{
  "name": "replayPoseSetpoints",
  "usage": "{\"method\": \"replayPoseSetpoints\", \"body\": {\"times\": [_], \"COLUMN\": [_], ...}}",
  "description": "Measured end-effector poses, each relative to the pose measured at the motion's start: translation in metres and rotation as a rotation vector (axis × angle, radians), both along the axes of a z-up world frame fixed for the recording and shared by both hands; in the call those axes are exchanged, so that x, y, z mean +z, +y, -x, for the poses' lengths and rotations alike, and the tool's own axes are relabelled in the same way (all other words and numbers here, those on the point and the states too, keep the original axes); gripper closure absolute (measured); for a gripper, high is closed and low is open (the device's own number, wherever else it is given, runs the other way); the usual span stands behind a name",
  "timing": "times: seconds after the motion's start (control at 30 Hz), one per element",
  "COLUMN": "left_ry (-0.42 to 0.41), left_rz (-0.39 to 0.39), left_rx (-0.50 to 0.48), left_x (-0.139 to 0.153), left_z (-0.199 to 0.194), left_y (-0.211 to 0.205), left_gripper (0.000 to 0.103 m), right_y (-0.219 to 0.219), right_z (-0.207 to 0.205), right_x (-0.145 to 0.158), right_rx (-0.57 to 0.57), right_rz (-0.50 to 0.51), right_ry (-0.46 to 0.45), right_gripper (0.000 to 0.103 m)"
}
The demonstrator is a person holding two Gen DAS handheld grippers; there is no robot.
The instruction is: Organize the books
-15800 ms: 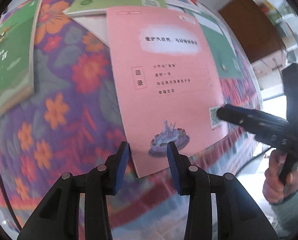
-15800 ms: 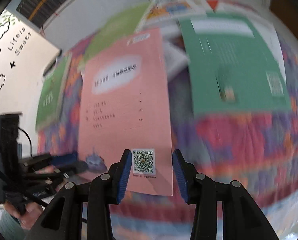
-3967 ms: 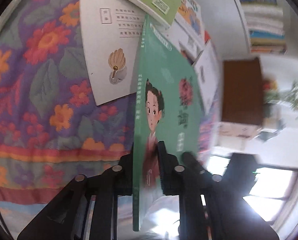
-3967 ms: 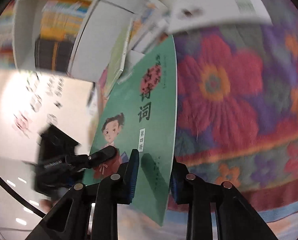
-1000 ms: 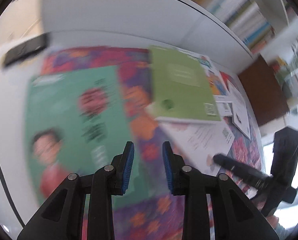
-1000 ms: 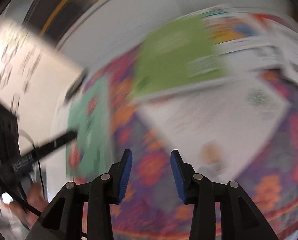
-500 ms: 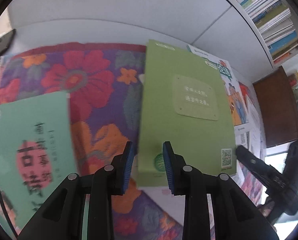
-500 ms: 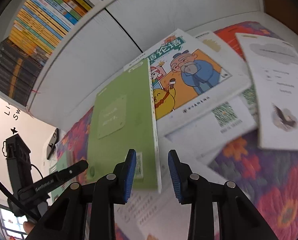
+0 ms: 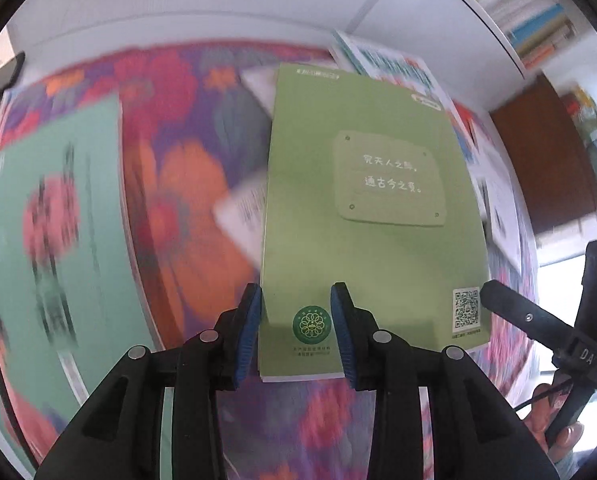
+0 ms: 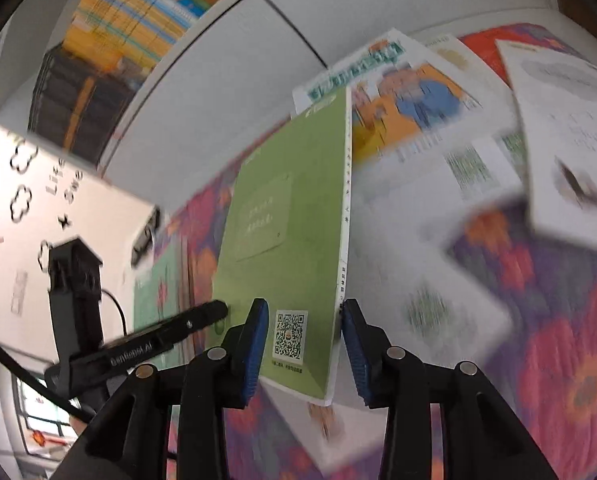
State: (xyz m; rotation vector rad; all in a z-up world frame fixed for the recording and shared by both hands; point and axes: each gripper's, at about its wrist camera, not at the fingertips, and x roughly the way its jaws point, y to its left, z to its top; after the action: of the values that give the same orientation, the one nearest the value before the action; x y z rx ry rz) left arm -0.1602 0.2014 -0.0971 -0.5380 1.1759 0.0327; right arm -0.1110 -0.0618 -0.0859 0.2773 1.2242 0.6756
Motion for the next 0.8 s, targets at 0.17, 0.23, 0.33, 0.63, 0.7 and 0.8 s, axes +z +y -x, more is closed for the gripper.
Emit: {"method": "replayPoseSetpoints", "body": {"times": [0.17,0.23,0.33,0.63,0.7,0.8], "left_ry": [0.032,0.04,0.043,0.054,0.078,0.096], "left_rz": [-0.051,-0.02,-0.05,-0.051,0.002,-0.003], "left_rx": [-0.102,-0.113,-0.185,-0.011,0.033,0.041], "left_x": [-0.001,-0.004,-0.001,0.008,0.0,-0.004], "left_z": [0.052,0.078,0.099,0.099,0.098,0.098], "left_y": [-0.06,-0.087,-0.133,-0.135,-0.129,-0.144], "left_gripper": [0.066,0.063,0.061,0.062,0.062,0.061], "right_y": [-0.051,-0.08,-0.112,-0.17,-0.169,-0.162], "right_z": [0.061,0.087,0.114,0.094,0.084,0.085], "right_x": [-0.015,-0.019,-0.028,-0.041,-0.046,-0.044], "right_rx": [0.029,0.036,0.065,-0.011,-0.018,0.008], "right_rz": [0.026,0.027,0.088,0.013,-0.028,-0.059], "right_ry": [0.069,0.11,0.162,0.15,0.149,0.116], "right_gripper": [0.065,0.064,0.063,0.064,0.063,0.059]}}
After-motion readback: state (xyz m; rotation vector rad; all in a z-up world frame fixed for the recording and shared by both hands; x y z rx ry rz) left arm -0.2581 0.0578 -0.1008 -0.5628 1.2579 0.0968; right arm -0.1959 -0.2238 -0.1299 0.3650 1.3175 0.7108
